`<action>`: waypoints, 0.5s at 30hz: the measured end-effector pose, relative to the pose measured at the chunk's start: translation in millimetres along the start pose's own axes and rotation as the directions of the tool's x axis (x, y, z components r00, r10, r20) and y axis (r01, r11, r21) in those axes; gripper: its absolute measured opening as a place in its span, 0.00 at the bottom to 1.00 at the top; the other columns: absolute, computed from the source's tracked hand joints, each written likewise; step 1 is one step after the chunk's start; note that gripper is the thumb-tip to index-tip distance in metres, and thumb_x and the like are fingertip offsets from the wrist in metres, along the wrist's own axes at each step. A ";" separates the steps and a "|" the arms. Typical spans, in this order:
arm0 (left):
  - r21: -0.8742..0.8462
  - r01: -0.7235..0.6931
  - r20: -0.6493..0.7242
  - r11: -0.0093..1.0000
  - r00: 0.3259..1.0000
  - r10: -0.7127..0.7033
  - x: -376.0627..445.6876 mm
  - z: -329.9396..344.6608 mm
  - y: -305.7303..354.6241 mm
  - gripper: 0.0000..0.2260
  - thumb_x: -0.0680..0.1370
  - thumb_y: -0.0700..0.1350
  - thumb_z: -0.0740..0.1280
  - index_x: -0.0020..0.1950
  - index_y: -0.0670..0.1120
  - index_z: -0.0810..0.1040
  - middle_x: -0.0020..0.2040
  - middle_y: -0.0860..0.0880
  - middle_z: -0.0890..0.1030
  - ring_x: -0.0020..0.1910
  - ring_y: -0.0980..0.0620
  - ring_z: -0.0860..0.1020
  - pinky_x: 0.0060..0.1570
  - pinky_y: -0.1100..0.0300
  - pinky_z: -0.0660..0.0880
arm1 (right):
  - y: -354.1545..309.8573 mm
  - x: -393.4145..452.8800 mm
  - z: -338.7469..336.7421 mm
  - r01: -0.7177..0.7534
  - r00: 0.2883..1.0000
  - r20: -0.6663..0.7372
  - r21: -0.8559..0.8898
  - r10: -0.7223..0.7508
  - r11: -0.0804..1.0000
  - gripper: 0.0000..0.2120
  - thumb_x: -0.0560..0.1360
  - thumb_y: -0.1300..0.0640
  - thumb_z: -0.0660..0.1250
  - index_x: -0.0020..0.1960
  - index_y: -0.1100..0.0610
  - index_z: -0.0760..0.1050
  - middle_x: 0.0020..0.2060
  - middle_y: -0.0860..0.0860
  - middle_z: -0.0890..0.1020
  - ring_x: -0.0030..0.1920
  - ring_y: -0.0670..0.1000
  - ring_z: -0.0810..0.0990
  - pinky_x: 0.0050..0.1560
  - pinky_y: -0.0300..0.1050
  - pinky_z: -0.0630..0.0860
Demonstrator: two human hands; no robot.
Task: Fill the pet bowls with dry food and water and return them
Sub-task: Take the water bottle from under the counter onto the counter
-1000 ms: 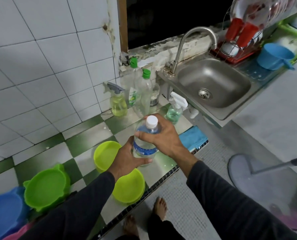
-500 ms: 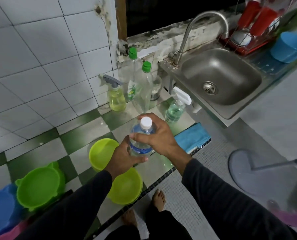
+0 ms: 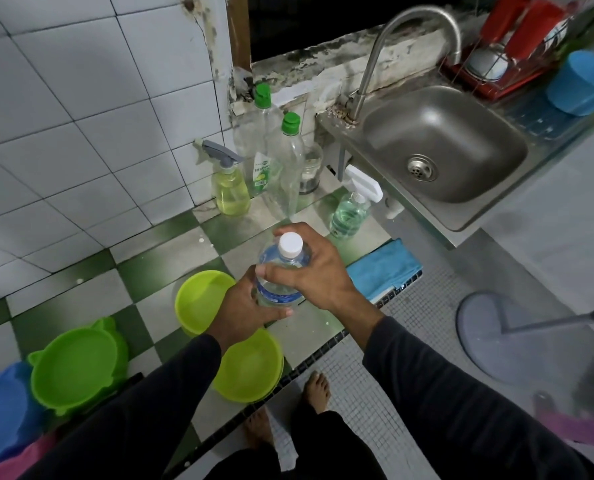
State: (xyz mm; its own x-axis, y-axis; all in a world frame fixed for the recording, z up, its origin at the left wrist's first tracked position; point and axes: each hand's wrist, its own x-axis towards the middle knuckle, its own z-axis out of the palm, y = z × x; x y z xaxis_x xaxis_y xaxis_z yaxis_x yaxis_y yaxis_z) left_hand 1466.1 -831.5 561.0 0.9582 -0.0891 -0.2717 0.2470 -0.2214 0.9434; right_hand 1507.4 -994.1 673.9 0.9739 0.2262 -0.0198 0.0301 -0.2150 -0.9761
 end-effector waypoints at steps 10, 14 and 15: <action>0.039 0.007 -0.006 0.999 1.000 -0.007 -0.3 0.7 -1.0 0.35 0.65 0.45 0.85 0.67 0.58 0.73 0.60 0.59 0.84 0.60 0.59 0.82 0.57 0.65 0.79 | 1.0 -3.4 1.1 0.006 1.000 0.012 -0.023 -0.005 1.000 0.25 0.63 0.55 0.84 0.56 0.55 0.77 0.47 0.43 0.80 0.50 0.45 0.81 0.53 0.48 0.80; 0.049 0.010 0.009 0.999 1.000 -0.010 -1.0 0.4 0.2 0.36 0.66 0.45 0.85 0.69 0.56 0.73 0.60 0.60 0.84 0.60 0.61 0.81 0.58 0.65 0.79 | -0.2 -4.0 -0.9 -0.033 0.999 0.037 -0.054 0.035 0.998 0.30 0.63 0.51 0.84 0.61 0.51 0.77 0.51 0.41 0.81 0.55 0.43 0.80 0.57 0.41 0.78; 0.052 0.009 0.013 0.999 1.000 -0.009 -1.5 0.4 1.0 0.36 0.66 0.45 0.85 0.70 0.56 0.72 0.60 0.60 0.83 0.61 0.62 0.81 0.58 0.66 0.78 | -1.5 -4.4 -1.8 -0.045 0.998 0.044 -0.065 0.048 0.997 0.31 0.63 0.50 0.84 0.62 0.50 0.76 0.53 0.41 0.80 0.56 0.42 0.80 0.59 0.40 0.77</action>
State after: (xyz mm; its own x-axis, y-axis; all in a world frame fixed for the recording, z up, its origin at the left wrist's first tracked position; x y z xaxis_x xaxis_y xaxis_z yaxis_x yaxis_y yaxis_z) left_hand 1464.8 -832.1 562.3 0.9538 -0.1000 -0.2832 0.2475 -0.2725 0.9298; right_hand 1503.5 -996.4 675.8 0.9634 0.2571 -0.0756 0.0011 -0.2858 -0.9583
